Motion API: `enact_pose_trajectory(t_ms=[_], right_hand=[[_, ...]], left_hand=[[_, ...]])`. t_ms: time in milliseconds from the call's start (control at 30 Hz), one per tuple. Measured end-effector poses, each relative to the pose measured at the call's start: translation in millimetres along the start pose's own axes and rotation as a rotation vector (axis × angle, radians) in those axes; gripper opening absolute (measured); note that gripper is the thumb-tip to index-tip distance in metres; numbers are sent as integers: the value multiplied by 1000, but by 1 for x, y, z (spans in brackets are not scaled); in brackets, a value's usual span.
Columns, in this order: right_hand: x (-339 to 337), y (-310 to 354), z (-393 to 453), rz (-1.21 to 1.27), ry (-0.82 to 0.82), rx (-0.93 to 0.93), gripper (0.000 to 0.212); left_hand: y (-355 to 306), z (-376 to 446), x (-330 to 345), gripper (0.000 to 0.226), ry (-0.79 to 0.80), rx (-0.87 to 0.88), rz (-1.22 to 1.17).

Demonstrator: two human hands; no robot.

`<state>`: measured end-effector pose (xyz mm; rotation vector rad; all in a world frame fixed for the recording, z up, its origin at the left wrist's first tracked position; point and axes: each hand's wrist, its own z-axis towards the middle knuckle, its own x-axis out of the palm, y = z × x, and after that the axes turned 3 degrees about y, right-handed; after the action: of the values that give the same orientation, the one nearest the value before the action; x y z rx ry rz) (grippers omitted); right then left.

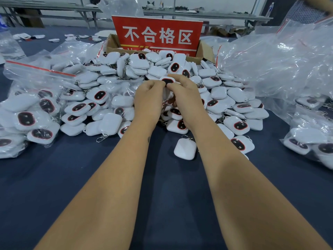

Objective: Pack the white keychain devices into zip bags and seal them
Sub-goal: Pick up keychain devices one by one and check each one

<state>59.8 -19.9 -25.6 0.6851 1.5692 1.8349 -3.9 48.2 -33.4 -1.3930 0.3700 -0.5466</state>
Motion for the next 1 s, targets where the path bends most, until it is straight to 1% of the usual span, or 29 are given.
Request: enact_pose_trajectory(t_ms=[100, 233, 433, 633, 767, 1000], right_hand=[[0, 0, -1, -22, -2, -15, 22], [0, 0, -3, -11, 3, -26, 17], [0, 2, -4, -22, 27, -34, 16], [1, 2, -5, -7, 45, -50, 14], [1, 2, -4, -5, 44, -65, 15], [0, 0, -3, -7, 38, -52, 22]], left_hand=[[0, 0, 0, 25, 5, -14, -1], [-2, -2, -1, 15, 38, -23, -7], [-2, -2, -1, 7, 47, -24, 0], [0, 0, -2, 7, 49, -41, -12], [0, 2, -2, 13, 42, -48, -7], [1, 0, -2, 10, 53, -3, -5]])
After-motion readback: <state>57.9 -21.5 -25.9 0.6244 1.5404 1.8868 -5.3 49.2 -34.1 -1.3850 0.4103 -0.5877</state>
